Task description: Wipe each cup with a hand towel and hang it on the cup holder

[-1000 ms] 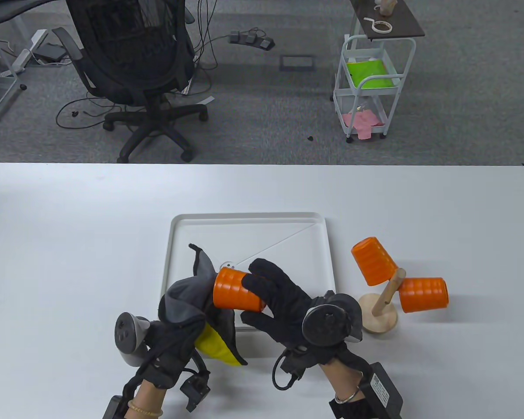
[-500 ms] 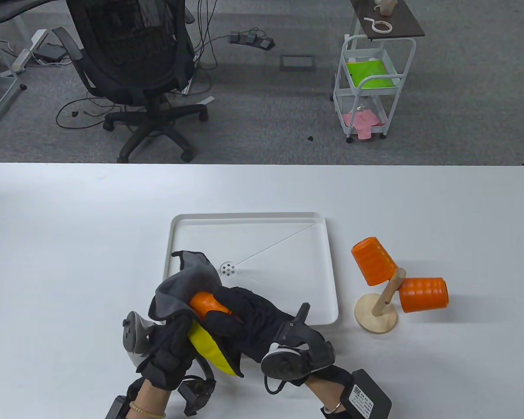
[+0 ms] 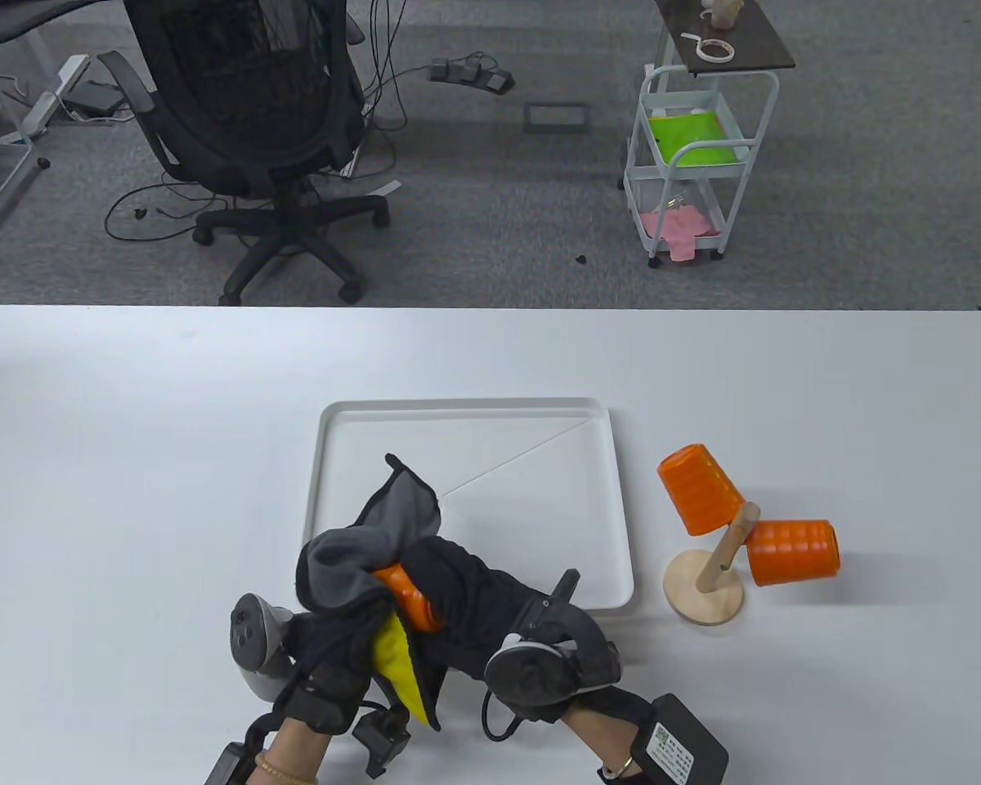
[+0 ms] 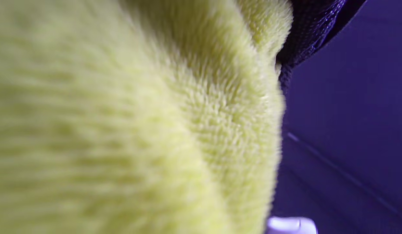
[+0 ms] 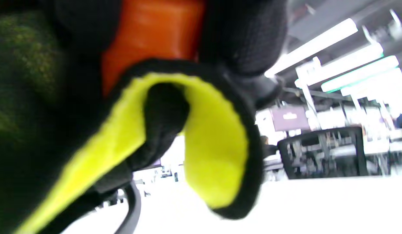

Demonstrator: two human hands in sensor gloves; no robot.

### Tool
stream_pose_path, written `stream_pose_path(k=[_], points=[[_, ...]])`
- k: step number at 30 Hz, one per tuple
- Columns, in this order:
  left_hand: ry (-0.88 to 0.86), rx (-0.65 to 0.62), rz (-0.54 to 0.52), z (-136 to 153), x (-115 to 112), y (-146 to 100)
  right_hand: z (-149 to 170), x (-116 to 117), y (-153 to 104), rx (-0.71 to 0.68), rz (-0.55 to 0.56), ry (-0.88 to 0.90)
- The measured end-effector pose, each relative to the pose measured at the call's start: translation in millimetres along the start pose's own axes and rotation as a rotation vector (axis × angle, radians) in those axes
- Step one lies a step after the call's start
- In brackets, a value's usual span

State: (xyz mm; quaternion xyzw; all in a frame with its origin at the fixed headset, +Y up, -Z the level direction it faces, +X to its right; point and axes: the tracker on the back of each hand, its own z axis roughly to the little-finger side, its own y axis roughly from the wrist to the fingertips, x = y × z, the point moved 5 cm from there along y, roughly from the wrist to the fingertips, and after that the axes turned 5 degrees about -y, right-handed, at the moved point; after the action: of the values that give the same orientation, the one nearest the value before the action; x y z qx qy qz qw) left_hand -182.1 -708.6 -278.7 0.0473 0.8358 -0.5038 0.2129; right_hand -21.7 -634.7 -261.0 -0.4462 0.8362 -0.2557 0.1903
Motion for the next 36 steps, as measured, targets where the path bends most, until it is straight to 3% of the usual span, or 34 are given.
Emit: stream_pose_path(k=[4,7,11,15,17,23,26,29,32,36], points=[[0.284,-0.098,-0.005,-17,-7,-1,31,12,-1,0.105,-0.086,0.27],[0.564,-0.202,0.045,-36,-21,-2,59,33,-5,0.238,-0.16,0.678],[0.97,-0.303,0.172,-43,-46,-5,76,74,-25,0.529,-0.433,1.168],[1.119,-0.353,0.269,-42,-64,-8,85,83,-34,0.619,-0.49,1.165],[1.144,-0.363,0.267,-43,-65,-8,85,79,-33,0.616,-0.493,1.146],[0.903,-0.245,0.142,-42,-38,-1,79,53,-24,0.531,-0.386,1.013],[0.634,-0.132,0.043,-35,-15,2,70,31,-16,0.428,-0.296,0.883],[0.365,-0.042,-0.035,-25,2,3,55,4,-9,0.302,-0.184,0.66],[0.168,0.032,-0.037,-14,10,3,37,-19,-7,0.162,-0.033,0.424],[-0.088,0.118,-0.003,0,13,4,12,-29,-8,-0.006,0.007,0.071]])
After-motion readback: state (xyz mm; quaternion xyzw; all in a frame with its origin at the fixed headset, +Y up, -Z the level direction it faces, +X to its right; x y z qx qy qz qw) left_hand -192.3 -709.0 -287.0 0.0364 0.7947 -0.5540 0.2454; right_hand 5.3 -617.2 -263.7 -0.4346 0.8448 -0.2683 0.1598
